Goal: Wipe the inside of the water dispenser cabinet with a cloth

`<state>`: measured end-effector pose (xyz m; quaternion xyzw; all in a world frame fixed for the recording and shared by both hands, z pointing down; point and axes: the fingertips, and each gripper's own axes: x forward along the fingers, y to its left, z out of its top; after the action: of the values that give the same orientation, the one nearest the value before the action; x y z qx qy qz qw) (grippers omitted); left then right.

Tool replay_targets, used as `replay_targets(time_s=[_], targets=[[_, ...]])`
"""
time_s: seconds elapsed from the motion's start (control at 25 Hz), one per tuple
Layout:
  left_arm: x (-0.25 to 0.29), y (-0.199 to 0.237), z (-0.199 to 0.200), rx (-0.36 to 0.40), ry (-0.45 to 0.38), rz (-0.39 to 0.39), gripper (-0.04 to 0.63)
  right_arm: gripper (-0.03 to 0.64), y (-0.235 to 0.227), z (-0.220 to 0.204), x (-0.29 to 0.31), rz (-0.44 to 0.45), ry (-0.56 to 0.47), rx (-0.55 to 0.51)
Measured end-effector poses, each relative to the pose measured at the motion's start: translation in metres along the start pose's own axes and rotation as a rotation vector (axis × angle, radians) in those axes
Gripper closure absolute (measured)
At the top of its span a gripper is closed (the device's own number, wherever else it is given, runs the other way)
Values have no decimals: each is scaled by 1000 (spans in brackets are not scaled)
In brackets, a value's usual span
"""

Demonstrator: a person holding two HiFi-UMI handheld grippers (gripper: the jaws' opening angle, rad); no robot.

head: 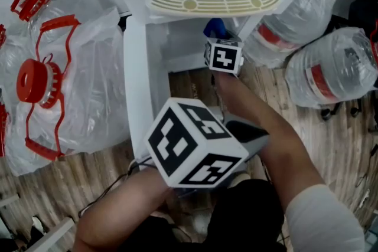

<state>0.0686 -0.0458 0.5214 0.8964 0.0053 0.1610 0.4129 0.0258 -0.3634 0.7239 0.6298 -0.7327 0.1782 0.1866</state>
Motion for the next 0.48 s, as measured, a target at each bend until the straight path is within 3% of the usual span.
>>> replay_targets(time_s=[0.16,0.28,0.48], targets=[[-10,7,13,-38,-88,5,592,532,10,8,30,-6,-4,10],[-18,15,22,-71,-148,27,592,532,2,-1,48,-30,33,78],[-15,15,19,-59,-130,33,592,532,-1,-27,53,-33,104,87]])
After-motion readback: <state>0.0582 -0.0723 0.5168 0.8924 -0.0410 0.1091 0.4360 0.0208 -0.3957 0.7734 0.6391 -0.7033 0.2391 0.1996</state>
